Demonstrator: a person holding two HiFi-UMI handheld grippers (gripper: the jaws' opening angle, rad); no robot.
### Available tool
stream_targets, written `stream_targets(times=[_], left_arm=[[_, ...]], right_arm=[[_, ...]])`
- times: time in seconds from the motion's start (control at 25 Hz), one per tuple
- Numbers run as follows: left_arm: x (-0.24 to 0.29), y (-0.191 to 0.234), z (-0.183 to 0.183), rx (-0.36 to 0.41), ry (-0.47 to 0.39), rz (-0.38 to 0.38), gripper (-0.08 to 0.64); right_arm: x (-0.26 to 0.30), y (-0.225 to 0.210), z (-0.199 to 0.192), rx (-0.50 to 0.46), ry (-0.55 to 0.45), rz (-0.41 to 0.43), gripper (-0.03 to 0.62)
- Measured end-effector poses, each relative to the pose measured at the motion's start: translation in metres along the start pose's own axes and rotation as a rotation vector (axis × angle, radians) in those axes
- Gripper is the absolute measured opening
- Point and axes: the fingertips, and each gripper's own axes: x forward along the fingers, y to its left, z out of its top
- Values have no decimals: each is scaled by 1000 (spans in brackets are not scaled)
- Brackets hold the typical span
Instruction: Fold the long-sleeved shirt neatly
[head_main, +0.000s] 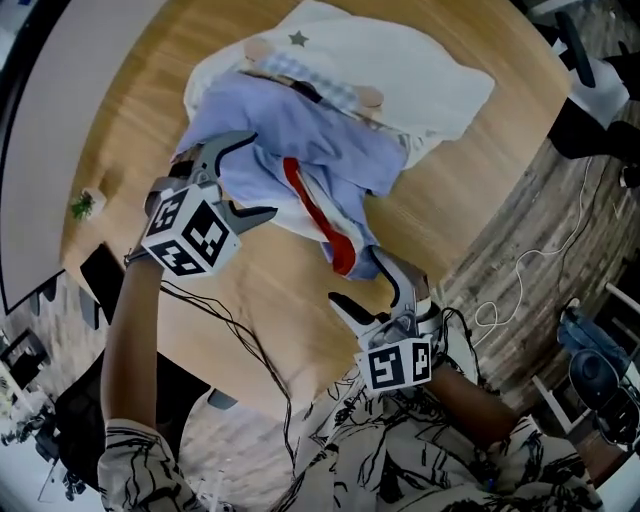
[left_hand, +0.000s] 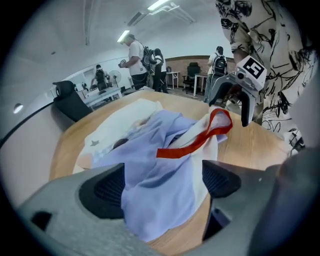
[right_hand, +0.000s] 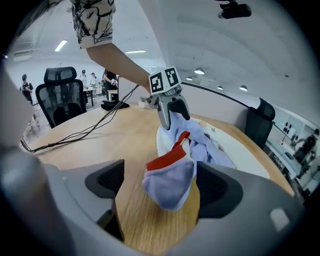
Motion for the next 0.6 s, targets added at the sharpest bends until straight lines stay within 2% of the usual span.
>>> stream_targets(times=[0.2,0.44,0.6], left_arm=[[18,-2,-3,17,25,-69,452],[32,-4,-1,16,53,-127,294],[36,-8,1,47,82,-148,199]], right_arm=[[5,-9,-5,57,8,-29,415],[5,-17,-7,102,4,-35,298],[3,-22,-7,126,-8,-44,225]])
